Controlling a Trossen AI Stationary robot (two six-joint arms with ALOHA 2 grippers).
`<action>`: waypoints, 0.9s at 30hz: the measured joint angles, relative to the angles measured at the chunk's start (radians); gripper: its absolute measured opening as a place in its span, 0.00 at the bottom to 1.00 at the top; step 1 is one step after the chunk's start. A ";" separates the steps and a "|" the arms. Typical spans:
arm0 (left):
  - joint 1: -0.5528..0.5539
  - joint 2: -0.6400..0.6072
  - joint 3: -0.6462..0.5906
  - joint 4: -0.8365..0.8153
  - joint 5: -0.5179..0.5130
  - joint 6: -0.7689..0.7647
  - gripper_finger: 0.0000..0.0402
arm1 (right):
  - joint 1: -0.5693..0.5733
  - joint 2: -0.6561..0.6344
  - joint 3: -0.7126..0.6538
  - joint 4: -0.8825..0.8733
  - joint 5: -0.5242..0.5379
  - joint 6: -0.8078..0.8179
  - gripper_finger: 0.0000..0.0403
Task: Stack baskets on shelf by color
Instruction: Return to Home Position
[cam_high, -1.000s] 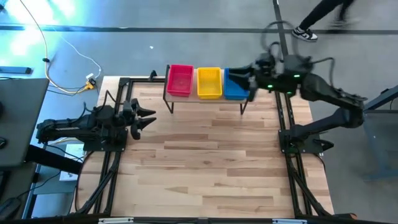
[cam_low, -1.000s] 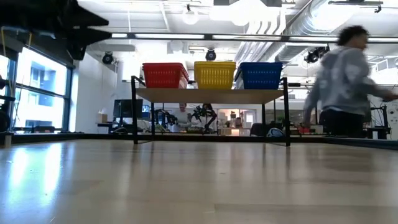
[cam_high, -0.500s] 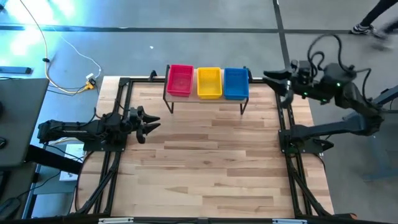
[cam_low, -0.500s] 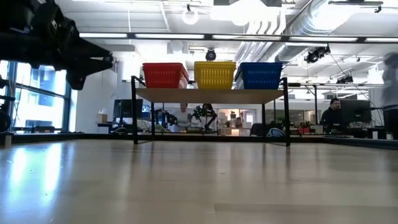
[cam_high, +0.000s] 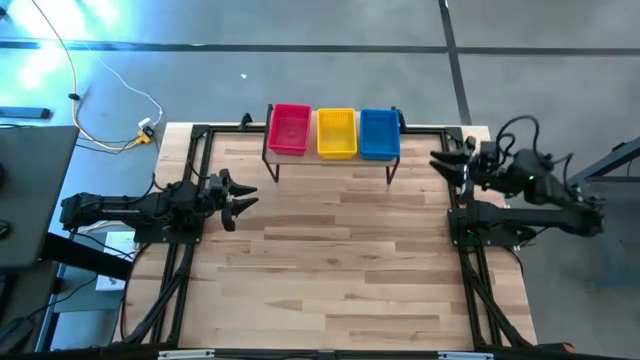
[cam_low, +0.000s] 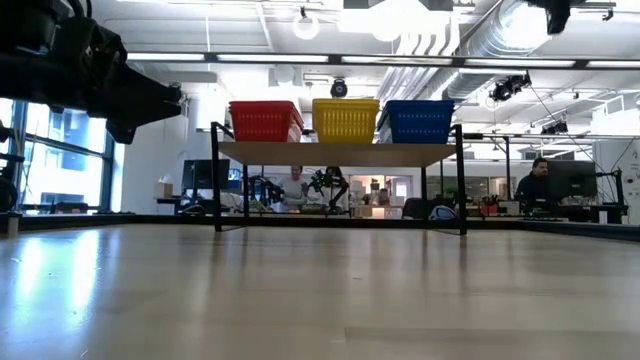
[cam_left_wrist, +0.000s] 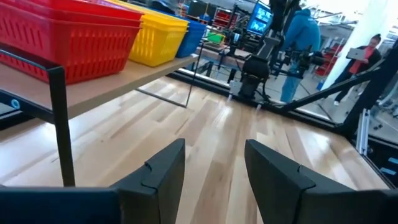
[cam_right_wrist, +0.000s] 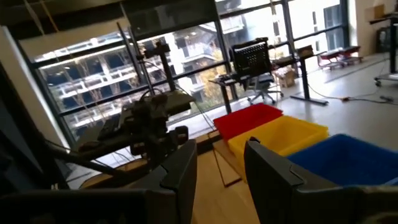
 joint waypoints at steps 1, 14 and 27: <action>0.000 0.000 0.000 0.000 0.000 0.001 0.39 | 0.000 -0.023 -0.041 0.026 -0.007 -0.002 0.29; 0.000 0.000 0.000 0.000 -0.003 0.000 0.39 | 0.000 -0.210 -0.515 0.308 -0.064 -0.018 0.29; 0.000 0.000 0.000 0.000 -0.002 0.000 0.39 | 0.000 -0.267 -0.662 0.324 -0.096 0.022 0.29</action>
